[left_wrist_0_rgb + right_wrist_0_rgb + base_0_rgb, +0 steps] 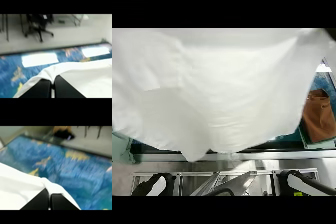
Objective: Fold the shirts.
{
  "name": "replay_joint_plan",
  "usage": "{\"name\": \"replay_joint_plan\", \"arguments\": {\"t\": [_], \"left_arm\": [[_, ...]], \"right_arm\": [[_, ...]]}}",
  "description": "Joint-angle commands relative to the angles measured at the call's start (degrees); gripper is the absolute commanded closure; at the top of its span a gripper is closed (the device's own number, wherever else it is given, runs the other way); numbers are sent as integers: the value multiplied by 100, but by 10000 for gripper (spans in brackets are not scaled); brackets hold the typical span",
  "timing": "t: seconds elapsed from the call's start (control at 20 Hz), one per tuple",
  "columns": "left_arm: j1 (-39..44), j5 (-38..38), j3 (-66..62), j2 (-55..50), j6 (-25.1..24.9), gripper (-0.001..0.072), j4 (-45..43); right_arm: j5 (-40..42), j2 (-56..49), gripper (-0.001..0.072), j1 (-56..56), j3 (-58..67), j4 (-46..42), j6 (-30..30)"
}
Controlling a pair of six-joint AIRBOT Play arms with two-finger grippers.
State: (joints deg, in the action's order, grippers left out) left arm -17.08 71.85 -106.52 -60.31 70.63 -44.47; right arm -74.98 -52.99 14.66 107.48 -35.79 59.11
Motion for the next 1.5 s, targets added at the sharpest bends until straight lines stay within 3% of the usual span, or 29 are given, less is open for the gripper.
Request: {"name": "replay_joint_plan", "arguments": {"t": [0.0, 0.25, 0.4, 0.55, 0.75, 0.95, 1.1, 1.45], "left_arm": [[695, -295, 944, -1366, -525, 690, -146], [1429, -798, 758, -4127, -485, 690, -1353], [1478, -776, -258, -5554, -103, 691, -1408], [1473, -772, -1187, -6129, 0, 691, -1416], [1453, -752, -1034, -5753, 55, 691, -1460], [1405, -256, -527, -4905, 280, 691, -2009], [1480, 170, -94, -4398, 448, 691, -2308], [1799, -291, 1370, -4258, 662, 691, -2697]], "right_arm": [[-350, -1110, 695, -118, -656, 105, -114], [542, -3416, 696, -299, -1084, 114, -538], [1274, -4476, 696, -387, -960, 111, -673], [1491, -4957, 696, -387, -476, 96, -684], [1067, -4848, 696, -278, 57, -205, -557], [323, -4288, 696, -208, 118, -1611, -101], [-275, -4129, 696, -208, 103, -2105, 120], [-343, -4234, 695, -249, -378, -2411, 181]]}}
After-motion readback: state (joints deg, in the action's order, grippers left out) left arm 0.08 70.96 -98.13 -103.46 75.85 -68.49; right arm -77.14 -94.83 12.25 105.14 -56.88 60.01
